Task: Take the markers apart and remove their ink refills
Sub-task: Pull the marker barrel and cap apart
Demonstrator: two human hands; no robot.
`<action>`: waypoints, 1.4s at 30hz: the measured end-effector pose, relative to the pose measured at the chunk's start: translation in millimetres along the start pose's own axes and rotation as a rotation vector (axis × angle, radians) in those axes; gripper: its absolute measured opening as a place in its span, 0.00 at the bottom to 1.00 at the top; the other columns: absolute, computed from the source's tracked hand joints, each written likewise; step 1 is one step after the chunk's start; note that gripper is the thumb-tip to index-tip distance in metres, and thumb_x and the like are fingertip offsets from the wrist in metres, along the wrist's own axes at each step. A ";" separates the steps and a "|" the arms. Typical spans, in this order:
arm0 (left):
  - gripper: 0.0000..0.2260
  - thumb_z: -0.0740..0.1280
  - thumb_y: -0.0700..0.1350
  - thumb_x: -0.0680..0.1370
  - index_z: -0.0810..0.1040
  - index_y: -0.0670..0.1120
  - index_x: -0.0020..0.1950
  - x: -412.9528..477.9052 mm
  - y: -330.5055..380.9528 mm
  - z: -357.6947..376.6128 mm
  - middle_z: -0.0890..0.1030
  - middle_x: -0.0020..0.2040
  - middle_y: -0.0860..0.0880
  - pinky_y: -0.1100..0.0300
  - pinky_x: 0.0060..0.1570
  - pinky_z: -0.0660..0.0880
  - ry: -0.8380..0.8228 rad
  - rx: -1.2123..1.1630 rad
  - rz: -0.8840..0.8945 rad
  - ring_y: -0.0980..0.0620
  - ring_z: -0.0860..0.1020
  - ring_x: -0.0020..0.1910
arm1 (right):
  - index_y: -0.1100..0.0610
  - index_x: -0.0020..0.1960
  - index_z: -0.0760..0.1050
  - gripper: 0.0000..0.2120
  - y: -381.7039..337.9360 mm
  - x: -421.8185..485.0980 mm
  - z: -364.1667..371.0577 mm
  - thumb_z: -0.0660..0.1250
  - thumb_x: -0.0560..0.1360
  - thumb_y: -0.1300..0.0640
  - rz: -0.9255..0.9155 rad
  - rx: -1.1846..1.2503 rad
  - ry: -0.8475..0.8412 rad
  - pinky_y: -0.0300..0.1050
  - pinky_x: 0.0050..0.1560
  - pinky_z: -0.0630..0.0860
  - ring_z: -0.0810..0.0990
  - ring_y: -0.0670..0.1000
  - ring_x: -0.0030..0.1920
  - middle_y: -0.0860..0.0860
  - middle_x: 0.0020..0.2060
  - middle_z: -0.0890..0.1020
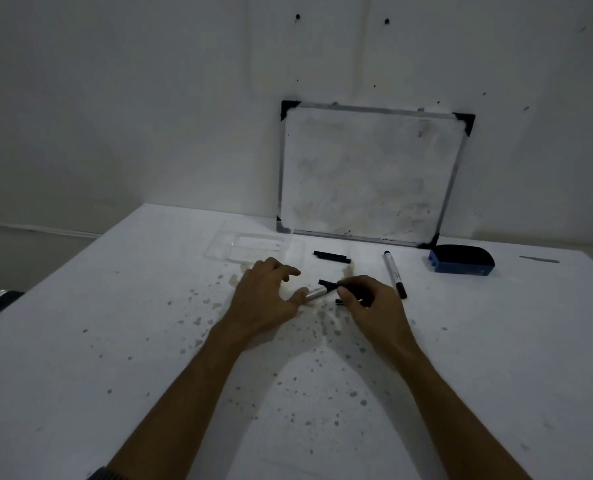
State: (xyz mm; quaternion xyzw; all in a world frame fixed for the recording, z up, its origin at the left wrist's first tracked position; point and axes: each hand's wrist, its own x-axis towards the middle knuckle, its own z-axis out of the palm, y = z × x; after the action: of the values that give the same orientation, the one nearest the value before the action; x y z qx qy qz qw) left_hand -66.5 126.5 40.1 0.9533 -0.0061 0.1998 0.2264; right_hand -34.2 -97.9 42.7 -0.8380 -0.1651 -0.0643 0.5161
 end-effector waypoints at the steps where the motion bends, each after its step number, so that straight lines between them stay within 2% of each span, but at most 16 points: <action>1: 0.19 0.69 0.61 0.77 0.81 0.55 0.63 0.8 -4.8 -11.3 0.79 0.54 0.54 0.57 0.52 0.69 0.000 -0.001 -0.029 0.54 0.75 0.54 | 0.49 0.54 0.83 0.06 -4.4 1.2 3.7 0.71 0.78 0.52 -0.026 -0.044 -0.011 0.32 0.50 0.76 0.82 0.40 0.50 0.44 0.48 0.85; 3: 0.15 0.69 0.61 0.78 0.83 0.54 0.58 -1.0 -21.8 -29.3 0.80 0.51 0.54 0.56 0.48 0.71 0.021 -0.023 -0.113 0.54 0.75 0.50 | 0.50 0.54 0.82 0.05 -15.5 5.6 12.9 0.71 0.78 0.53 -0.078 -0.098 -0.016 0.27 0.45 0.73 0.80 0.39 0.47 0.44 0.46 0.84; 6: 0.12 0.70 0.55 0.79 0.85 0.46 0.51 -10.6 -59.1 -41.3 0.81 0.50 0.45 0.53 0.49 0.75 0.227 -0.075 -0.308 0.45 0.78 0.53 | 0.53 0.57 0.83 0.08 -38.8 18.2 30.6 0.71 0.78 0.56 -0.187 -0.174 -0.043 0.27 0.46 0.74 0.79 0.41 0.44 0.45 0.46 0.83; 8: 0.13 0.71 0.53 0.78 0.83 0.44 0.54 -18.3 -82.1 -42.4 0.80 0.55 0.40 0.48 0.55 0.75 0.284 -0.027 -0.462 0.40 0.77 0.58 | 0.54 0.58 0.84 0.10 -55.4 34.1 45.7 0.71 0.78 0.57 -0.255 -0.227 -0.063 0.26 0.46 0.72 0.80 0.44 0.44 0.47 0.47 0.85; 9: 0.17 0.71 0.54 0.78 0.81 0.43 0.60 -20.5 -90.9 -41.2 0.79 0.59 0.39 0.46 0.60 0.73 0.255 0.014 -0.507 0.38 0.75 0.61 | 0.54 0.58 0.84 0.10 -63.4 44.8 53.8 0.72 0.77 0.56 -0.265 -0.241 -0.066 0.24 0.45 0.70 0.80 0.44 0.44 0.47 0.47 0.85; 11: 0.30 0.69 0.59 0.77 0.74 0.40 0.71 -21.7 -103.2 -35.7 0.74 0.70 0.38 0.44 0.70 0.65 0.154 0.078 -0.528 0.38 0.71 0.69 | 0.54 0.57 0.84 0.10 -76.8 68.9 71.6 0.72 0.76 0.55 -0.261 -0.261 -0.065 0.26 0.46 0.72 0.81 0.44 0.44 0.47 0.47 0.87; 13: 0.38 0.62 0.65 0.76 0.69 0.39 0.76 -20.2 -108.6 -30.9 0.69 0.77 0.39 0.44 0.76 0.57 0.087 0.118 -0.509 0.39 0.64 0.77 | 0.54 0.57 0.84 0.11 -85.5 94.4 90.6 0.71 0.76 0.56 -0.257 -0.291 -0.077 0.34 0.49 0.77 0.82 0.45 0.45 0.49 0.49 0.87; 15: 0.40 0.55 0.66 0.75 0.67 0.39 0.77 -18.3 -110.3 -27.4 0.65 0.80 0.39 0.44 0.78 0.53 0.073 0.134 -0.482 0.40 0.60 0.80 | 0.55 0.56 0.85 0.11 -89.7 118.7 107.9 0.71 0.76 0.56 -0.246 -0.346 -0.108 0.35 0.49 0.74 0.80 0.46 0.45 0.50 0.50 0.87; 21: 0.39 0.53 0.64 0.76 0.66 0.39 0.78 -16.6 -114.2 -23.0 0.64 0.81 0.39 0.44 0.79 0.52 0.080 0.192 -0.457 0.39 0.59 0.81 | 0.55 0.53 0.86 0.10 -84.7 177.6 147.9 0.74 0.73 0.55 -0.123 -0.548 -0.317 0.39 0.41 0.77 0.83 0.51 0.44 0.54 0.47 0.87; 24: 0.38 0.54 0.63 0.76 0.67 0.37 0.77 -15.9 -115.1 -20.4 0.65 0.80 0.37 0.43 0.78 0.53 0.093 0.191 -0.450 0.38 0.60 0.80 | 0.57 0.51 0.87 0.10 -84.1 194.6 155.8 0.76 0.72 0.55 -0.107 -0.665 -0.457 0.38 0.38 0.74 0.82 0.51 0.43 0.55 0.46 0.87; 27: 0.37 0.56 0.62 0.76 0.70 0.36 0.75 -15.3 -117.5 -17.2 0.67 0.78 0.36 0.41 0.77 0.55 0.121 0.191 -0.446 0.37 0.63 0.79 | 0.58 0.52 0.87 0.11 -79.7 203.8 159.4 0.76 0.73 0.54 -0.076 -0.733 -0.562 0.42 0.45 0.78 0.83 0.52 0.47 0.54 0.48 0.87; 29: 0.37 0.56 0.62 0.76 0.70 0.37 0.75 -15.1 -118.3 -16.3 0.68 0.78 0.36 0.41 0.77 0.55 0.107 0.206 -0.449 0.37 0.64 0.78 | 0.58 0.53 0.87 0.11 -74.7 207.4 161.3 0.76 0.73 0.55 -0.061 -0.745 -0.581 0.42 0.47 0.79 0.83 0.52 0.48 0.55 0.50 0.87; 32: 0.34 0.59 0.61 0.76 0.74 0.37 0.71 -14.6 -117.2 -18.4 0.71 0.75 0.35 0.41 0.75 0.59 0.125 0.183 -0.455 0.36 0.67 0.76 | 0.57 0.54 0.87 0.12 -76.1 206.9 158.3 0.76 0.73 0.53 -0.069 -0.727 -0.583 0.39 0.44 0.76 0.81 0.49 0.46 0.54 0.51 0.87; 36: 0.21 0.68 0.56 0.76 0.82 0.41 0.59 -12.3 -101.1 -24.0 0.81 0.60 0.40 0.45 0.58 0.73 0.191 0.189 -0.402 0.40 0.78 0.59 | 0.57 0.57 0.85 0.14 -94.7 184.1 132.7 0.71 0.77 0.49 -0.145 -0.578 -0.459 0.37 0.44 0.72 0.79 0.47 0.45 0.53 0.52 0.87; 38: 0.16 0.70 0.54 0.76 0.82 0.42 0.55 -12.1 -88.2 -24.8 0.82 0.53 0.42 0.48 0.50 0.75 0.235 0.158 -0.339 0.42 0.80 0.52 | 0.58 0.58 0.84 0.13 -103.1 160.0 114.3 0.69 0.79 0.50 -0.207 -0.473 -0.358 0.34 0.45 0.72 0.79 0.46 0.45 0.51 0.50 0.86; 42: 0.11 0.70 0.50 0.78 0.81 0.42 0.53 -17.2 -66.1 -15.0 0.82 0.50 0.43 0.51 0.49 0.76 0.217 0.011 -0.145 0.45 0.79 0.49 | 0.51 0.55 0.84 0.09 -95.5 98.1 73.3 0.68 0.80 0.50 -0.300 -0.420 -0.277 0.29 0.39 0.70 0.78 0.39 0.41 0.42 0.44 0.83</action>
State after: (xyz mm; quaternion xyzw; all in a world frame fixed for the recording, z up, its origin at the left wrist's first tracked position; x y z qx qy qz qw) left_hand -81.2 191.0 17.4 0.9252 0.0883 0.2849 0.2344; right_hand 20.4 27.1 117.0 -0.8935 -0.3392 -0.0575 0.2887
